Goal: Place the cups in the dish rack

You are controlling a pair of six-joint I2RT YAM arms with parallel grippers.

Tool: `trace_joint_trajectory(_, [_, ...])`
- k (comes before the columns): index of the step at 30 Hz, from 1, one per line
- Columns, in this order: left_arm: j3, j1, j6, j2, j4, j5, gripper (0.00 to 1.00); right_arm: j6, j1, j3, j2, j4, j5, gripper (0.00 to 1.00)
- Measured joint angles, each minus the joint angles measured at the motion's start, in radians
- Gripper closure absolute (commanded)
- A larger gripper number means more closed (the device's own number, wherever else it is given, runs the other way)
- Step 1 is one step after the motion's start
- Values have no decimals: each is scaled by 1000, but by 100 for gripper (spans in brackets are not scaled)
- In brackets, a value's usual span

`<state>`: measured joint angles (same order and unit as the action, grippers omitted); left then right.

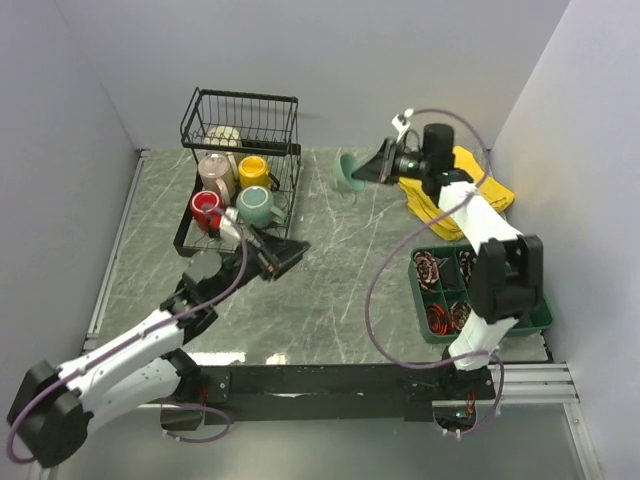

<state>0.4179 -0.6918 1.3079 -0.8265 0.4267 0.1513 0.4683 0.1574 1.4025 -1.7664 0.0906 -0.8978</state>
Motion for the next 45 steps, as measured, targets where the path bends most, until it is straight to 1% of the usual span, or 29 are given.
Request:
trace_joint_trajectory(3, [109,0,4,-117,101,71,6,187,-5,-29,100,-217,-80,100])
trace_joint_trajectory(6, [235,-1,-3,-211,202,133,7,418,-5,-85,169,-474,-142,100])
trace_joint_trajectory(11, [412,-7,-12,-318,317,201,10,793,0,-167,196,-836,-185,100])
trace_joint_trajectory(14, [501,-20,-17,-372,338,224,11,950,0,-191,206,-971,-185,100])
trace_joint_trajectory(18, [562,-42,-24,-423,343,245,11,1070,6,-218,253,-1086,-177,100])
trace_joint_trajectory(21, [595,-58,-40,-452,317,248,12,1102,18,-228,296,-1132,-176,100])
trace_joint_trajectory(24, [643,-73,-65,-479,267,251,14,1104,35,-230,324,-1139,-177,100])
trace_joint_trajectory(30, [697,-91,-95,-492,229,262,21,1033,76,-261,354,-1081,-180,100])
trace_joint_trajectory(34, [699,-93,-100,-501,194,270,33,987,83,-262,354,-1029,-181,100])
trace_joint_trajectory(36, [700,-99,-104,-507,181,271,36,970,84,-262,354,-1007,-181,100])
trace_joint_trajectory(37, [702,-101,-108,-509,174,271,42,961,85,-262,354,-997,-181,100])
trace_joint_trajectory(38, [706,-103,-112,-512,164,271,44,955,85,-262,354,-991,-181,100])
trace_joint_trajectory(40, [716,-104,-119,-516,135,270,45,948,85,-262,354,-984,-180,100])
trace_joint_trajectory(45, [757,-103,-145,-523,60,271,45,939,84,-262,354,-973,-166,100])
